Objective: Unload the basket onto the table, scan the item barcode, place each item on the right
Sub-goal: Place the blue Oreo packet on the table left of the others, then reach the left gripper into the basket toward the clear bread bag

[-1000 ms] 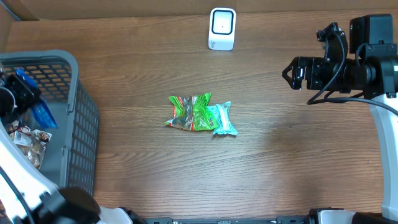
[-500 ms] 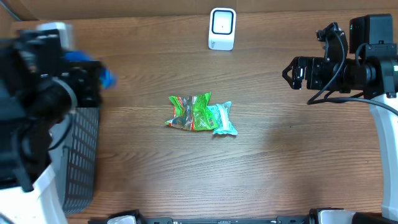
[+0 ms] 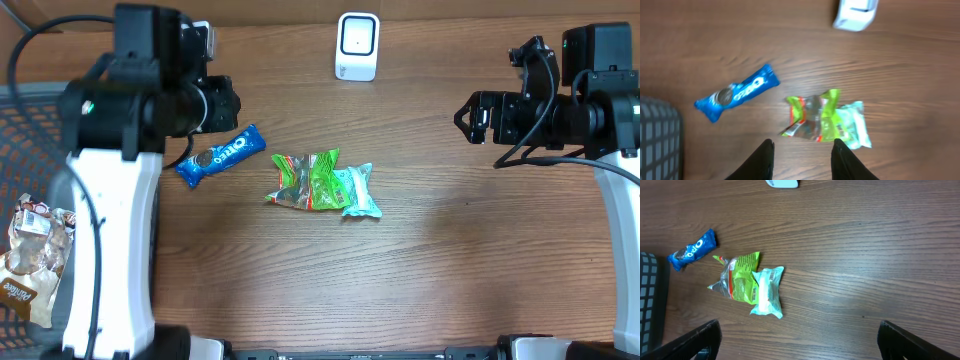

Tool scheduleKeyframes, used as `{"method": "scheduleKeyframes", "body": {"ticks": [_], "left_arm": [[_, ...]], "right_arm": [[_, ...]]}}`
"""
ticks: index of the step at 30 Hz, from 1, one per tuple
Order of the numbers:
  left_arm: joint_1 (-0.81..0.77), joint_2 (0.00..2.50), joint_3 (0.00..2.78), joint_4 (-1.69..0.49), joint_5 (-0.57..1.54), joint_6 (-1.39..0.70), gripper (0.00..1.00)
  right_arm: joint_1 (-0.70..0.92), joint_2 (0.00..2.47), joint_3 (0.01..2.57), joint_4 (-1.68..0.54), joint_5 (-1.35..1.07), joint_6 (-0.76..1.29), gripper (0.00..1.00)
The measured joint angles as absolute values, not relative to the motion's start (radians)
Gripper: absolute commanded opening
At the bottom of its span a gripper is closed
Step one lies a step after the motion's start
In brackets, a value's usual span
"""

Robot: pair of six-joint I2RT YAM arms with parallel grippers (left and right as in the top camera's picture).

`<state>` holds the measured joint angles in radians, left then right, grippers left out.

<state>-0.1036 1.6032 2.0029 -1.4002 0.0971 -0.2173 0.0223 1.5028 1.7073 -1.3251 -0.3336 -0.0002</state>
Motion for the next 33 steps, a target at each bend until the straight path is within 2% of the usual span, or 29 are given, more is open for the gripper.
{"method": "scheduleKeyframes", "body": {"ticks": [6,10,14,18,23,33], "left_arm": [[-0.097,1.686,1.996,-1.425,-0.032,-0.315,0.47],[-0.063,1.665,1.996,-1.422,-0.072,-0.345,0.61],[0.001,1.598,1.996,-1.427,-0.116,-0.359,0.81],[0.102,1.493,1.996,-1.446,-0.177,-0.338,0.87],[0.213,1.404,1.999,-1.502,-0.275,-0.229,1.0],[0.491,1.5,1.892,-1.475,-0.39,-0.206,1.0]], "right_arm": [[0.022,1.503,1.707,-1.335,-0.334,-0.001,1.0],[0.022,1.503,1.707,-1.336,-0.334,0.0,1.0],[0.022,1.503,1.707,-1.335,-0.333,0.0,1.0],[0.022,1.503,1.707,-1.335,-0.334,0.0,1.0],[0.022,1.503,1.707,-1.325,-0.334,-0.001,1.0],[0.022,1.503,1.707,-1.311,-0.334,0.0,1.0]]}}
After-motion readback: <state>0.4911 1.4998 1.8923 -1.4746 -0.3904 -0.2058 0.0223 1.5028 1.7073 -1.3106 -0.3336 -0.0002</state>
